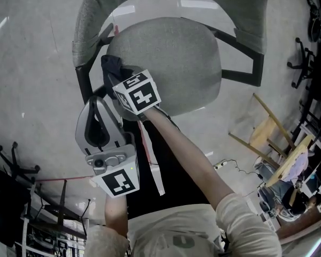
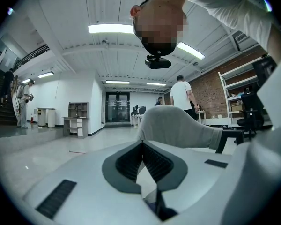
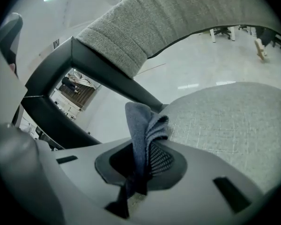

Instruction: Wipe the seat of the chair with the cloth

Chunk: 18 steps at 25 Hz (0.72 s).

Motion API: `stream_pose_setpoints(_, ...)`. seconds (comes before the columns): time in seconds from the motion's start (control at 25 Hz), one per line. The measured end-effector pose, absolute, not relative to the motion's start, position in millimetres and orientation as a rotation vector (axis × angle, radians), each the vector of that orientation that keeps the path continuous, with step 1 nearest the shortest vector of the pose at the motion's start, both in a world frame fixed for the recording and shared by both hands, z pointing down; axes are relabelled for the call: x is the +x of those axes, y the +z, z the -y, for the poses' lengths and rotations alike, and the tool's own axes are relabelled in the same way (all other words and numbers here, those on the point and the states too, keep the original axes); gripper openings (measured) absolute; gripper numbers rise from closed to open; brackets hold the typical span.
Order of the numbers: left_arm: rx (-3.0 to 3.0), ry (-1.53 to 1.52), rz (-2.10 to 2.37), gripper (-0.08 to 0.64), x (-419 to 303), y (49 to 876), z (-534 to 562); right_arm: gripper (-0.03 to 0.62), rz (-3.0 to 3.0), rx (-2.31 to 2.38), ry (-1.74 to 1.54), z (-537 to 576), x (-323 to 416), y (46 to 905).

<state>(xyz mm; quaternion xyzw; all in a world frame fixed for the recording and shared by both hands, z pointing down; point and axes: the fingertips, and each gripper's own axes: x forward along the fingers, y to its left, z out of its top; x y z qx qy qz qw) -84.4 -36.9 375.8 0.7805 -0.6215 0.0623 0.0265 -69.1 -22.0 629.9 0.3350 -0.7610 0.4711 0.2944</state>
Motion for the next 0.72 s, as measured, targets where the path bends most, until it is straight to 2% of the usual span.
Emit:
stream_pose_setpoints(0.36, 2.444, 0.219, 1.906, 0.015, -77.4, 377.2, 40.1, 0.058, 1.993, 0.928, 1.199, 21.4, -25.2, 632.7)
stream_pose_setpoints(0.72, 2.493, 0.21, 1.852, 0.015, -58.0, 374.3, 43.4, 0.058, 1.847, 1.061, 1.092, 17.8, 86.3, 637.1)
